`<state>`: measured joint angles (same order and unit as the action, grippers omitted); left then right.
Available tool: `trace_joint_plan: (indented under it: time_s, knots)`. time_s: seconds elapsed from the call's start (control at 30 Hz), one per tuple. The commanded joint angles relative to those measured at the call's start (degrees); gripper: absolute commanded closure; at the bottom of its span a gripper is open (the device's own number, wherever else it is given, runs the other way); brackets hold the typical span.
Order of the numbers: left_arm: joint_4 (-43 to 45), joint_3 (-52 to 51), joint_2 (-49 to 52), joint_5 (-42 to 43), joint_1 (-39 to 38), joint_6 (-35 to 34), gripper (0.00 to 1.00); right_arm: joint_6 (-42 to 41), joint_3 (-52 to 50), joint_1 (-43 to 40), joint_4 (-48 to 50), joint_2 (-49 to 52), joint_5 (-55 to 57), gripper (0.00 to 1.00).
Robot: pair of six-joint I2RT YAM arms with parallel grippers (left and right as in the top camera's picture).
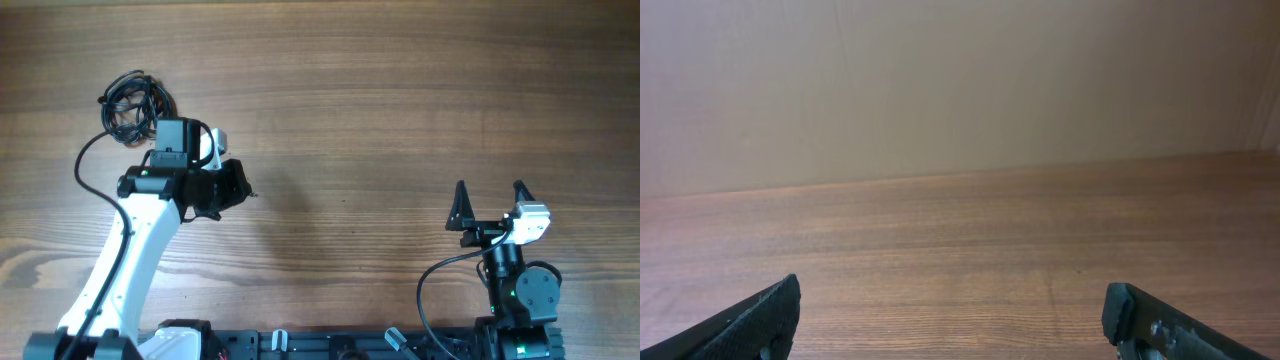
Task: Untangle cables
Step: 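Move the left gripper up over the black cable bundle, then grasp a loop of the black cable with the left gripper and lift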
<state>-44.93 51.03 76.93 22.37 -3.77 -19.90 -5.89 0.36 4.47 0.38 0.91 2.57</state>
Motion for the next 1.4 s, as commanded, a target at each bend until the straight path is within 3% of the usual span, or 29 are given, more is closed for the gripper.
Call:
trace_joint_plan:
  time_s: [0.0,0.13,0.27,0.43,0.5,0.77,0.9,1.17,1.37]
  knots:
    - [-1.5,4.4,1.5,-6.1,0.6,-3.8,0.96,0.8,-0.1,0.2,0.2,0.2,-0.6,0.0]
    - [-6.0,17.7,1.6,-15.8,2.8,-4.7,0.96,0.8,-0.1,0.2,0.2,0.2,-0.6,0.0]
    - [-2.1,23.0,1.6,-30.8,3.7,-8.1,0.96,0.8,-0.1,0.2,0.2,0.2,-0.6,0.0]
    - [6.3,22.9,5.2,-43.6,3.7,-8.0,0.73,0.8,-0.1,0.2,0.2,0.2,-0.6,0.0]
    - [9.1,22.9,7.5,-44.2,3.7,-8.0,0.62,0.8,-0.1,0.2,0.2,0.2,-0.6,0.0]
    - [17.4,22.9,21.5,-44.3,9.6,-8.0,0.48,0.8,-0.1,0.2,0.2,0.2,-0.6,0.0]
    - [21.0,22.9,27.8,-44.1,13.7,-8.0,0.48,0.8,-0.1,0.2,0.2,0.2,-0.6,0.0]
    - [31.3,22.9,34.0,-35.2,17.4,-8.1,0.48,0.8,-0.1,0.2,0.2,0.2,-0.6,0.0]
    - [32.2,22.9,37.0,-35.2,17.4,-16.7,0.51,0.8,-0.1,0.2,0.2,0.2,-0.6,0.0]
